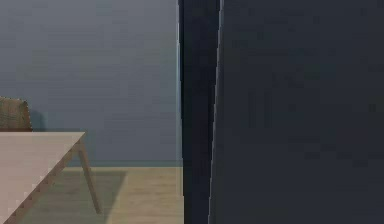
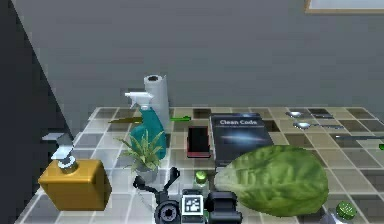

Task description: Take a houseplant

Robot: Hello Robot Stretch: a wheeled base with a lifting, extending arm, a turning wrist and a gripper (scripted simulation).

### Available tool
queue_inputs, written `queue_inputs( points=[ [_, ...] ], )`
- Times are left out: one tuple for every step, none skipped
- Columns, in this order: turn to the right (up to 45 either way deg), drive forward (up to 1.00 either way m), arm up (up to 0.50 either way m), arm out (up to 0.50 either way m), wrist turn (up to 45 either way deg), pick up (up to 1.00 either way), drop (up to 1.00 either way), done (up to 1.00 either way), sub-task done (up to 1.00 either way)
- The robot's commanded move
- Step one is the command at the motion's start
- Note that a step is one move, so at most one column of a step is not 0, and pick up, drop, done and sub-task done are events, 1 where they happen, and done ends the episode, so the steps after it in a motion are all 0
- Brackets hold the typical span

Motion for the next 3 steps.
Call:
queue_inputs(
  points=[
    [0.0, 0.00, 0.00, 0.00, 0.0, 1.00, 0.00, 0.00, 0.00],
    [0.0, 0.00, 0.10, 0.00, 0.0, 0.00, 0.00, 0.00, 0.00],
    [0.0, 0.00, 0.00, 0.00, 0.0, 0.00, 0.00, 1.00, 0.00]
  ],
)
